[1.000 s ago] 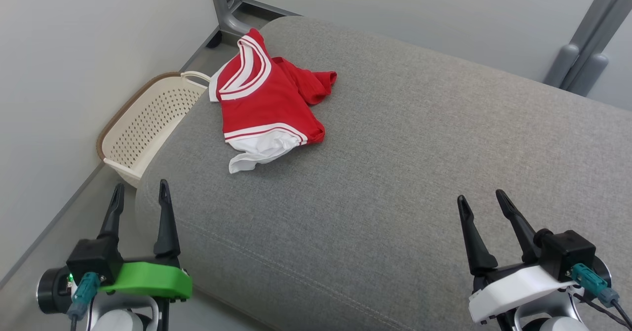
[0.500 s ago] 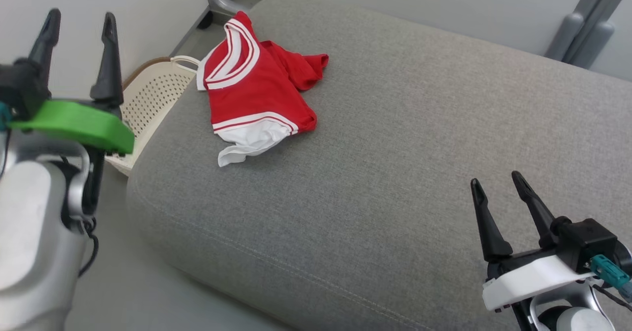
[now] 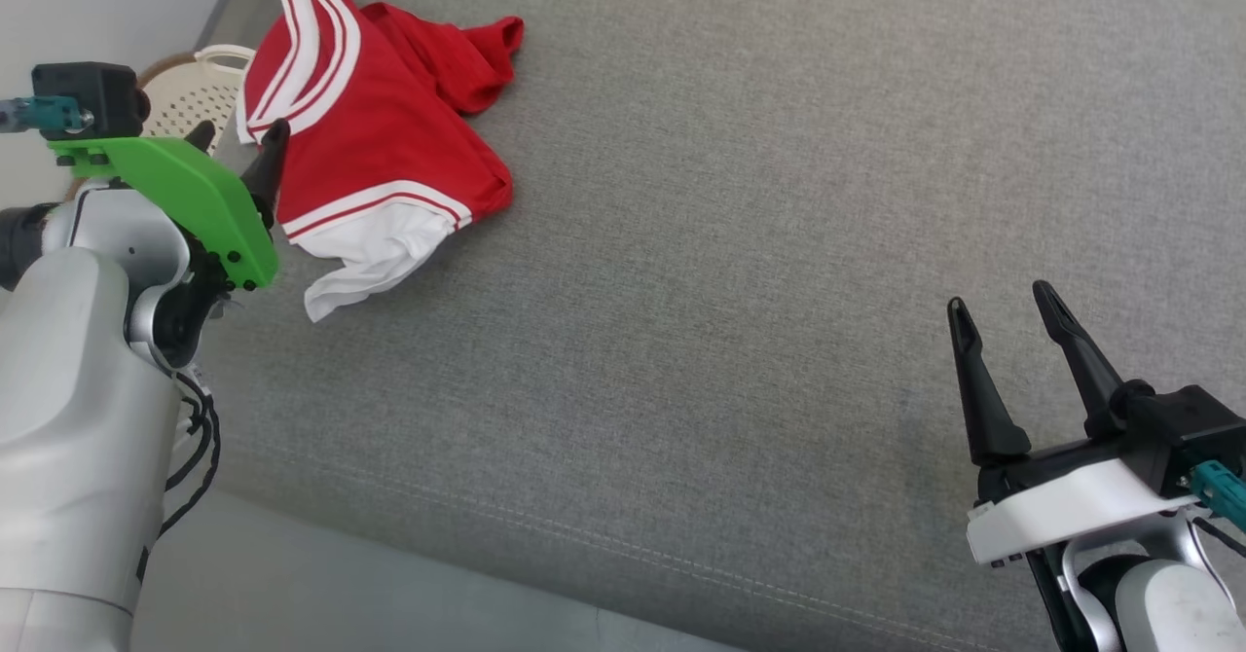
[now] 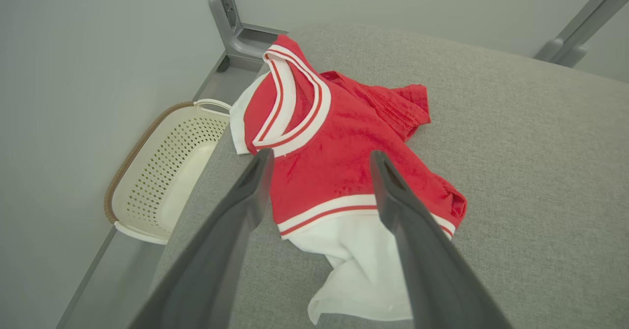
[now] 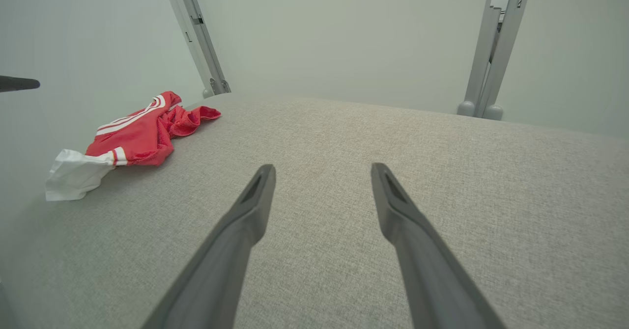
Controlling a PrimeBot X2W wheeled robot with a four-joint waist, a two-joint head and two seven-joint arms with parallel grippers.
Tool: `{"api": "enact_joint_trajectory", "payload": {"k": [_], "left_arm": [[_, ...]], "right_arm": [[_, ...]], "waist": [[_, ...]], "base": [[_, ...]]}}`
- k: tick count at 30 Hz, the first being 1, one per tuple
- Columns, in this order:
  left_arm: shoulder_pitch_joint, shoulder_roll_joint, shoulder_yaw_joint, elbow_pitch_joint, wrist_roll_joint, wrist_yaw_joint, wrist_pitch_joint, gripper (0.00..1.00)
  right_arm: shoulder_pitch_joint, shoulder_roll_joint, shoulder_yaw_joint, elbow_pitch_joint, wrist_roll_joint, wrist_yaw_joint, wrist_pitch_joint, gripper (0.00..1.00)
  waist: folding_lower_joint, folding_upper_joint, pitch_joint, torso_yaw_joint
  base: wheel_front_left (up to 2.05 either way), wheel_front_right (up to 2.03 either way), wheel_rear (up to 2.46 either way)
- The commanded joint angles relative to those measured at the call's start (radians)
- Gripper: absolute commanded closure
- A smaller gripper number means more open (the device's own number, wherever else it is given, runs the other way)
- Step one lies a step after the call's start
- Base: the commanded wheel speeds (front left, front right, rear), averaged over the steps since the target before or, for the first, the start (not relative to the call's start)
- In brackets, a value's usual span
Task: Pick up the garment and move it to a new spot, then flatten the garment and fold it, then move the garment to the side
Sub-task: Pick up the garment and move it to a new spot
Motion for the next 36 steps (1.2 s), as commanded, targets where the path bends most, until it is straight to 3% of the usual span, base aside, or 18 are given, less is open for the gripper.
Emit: {"api": "enact_joint_trajectory", "payload": {"k": [1, 9, 20, 22, 23, 28, 36], "left_arm": [[-0.034, -0.014, -0.012, 0.048, -0.022, -0.010, 0.008, 0.00], [-0.099, -0.068, -0.051, 0.251, -0.095, -0.025, 0.032, 0.00], [-0.106, -0.111, -0.085, 0.384, -0.184, -0.025, 0.026, 0.00], [-0.106, -0.117, -0.098, 0.399, -0.191, -0.025, 0.022, 0.57], [-0.108, -0.116, -0.105, 0.407, -0.189, -0.025, 0.013, 1.00], [-0.143, -0.095, -0.129, 0.443, -0.163, -0.025, -0.063, 1.00], [-0.244, -0.035, -0.155, 0.452, -0.081, 0.024, -0.279, 1.00]], "right_arm": [[-0.024, -0.015, 0.000, -0.007, 0.003, -0.001, 0.001, 0.00], [-0.066, -0.051, 0.009, -0.044, 0.003, -0.001, 0.038, 0.00], [-0.073, -0.069, -0.010, -0.082, 0.011, -0.001, 0.066, 0.00], [-0.073, -0.070, -0.014, -0.084, 0.012, -0.001, 0.068, 0.00], [-0.073, -0.068, -0.015, -0.083, 0.013, -0.001, 0.067, 0.00], [-0.075, -0.055, -0.017, -0.076, 0.010, -0.001, 0.060, 0.00], [-0.057, -0.031, -0.025, -0.049, 0.014, -0.001, 0.031, 0.00]], "waist": [[-0.0001, 0.0000, 0.075, -0.057], [-0.0001, 0.0000, 0.162, -0.073], [-0.0001, 0.0000, 0.201, -0.094], [-0.0001, 0.0000, 0.196, -0.094], [-0.0001, 0.0000, 0.192, -0.094], [-0.0001, 0.0000, 0.163, -0.093], [-0.0001, 0.0000, 0.087, -0.086]], "base": [[0.00, 0.00, 0.00], [0.00, 0.00, 0.00], [0.00, 0.00, 0.00], [0.00, 0.00, 0.00], [0.00, 0.00, 0.00], [0.00, 0.00, 0.00], [0.00, 0.00, 0.00]]}}
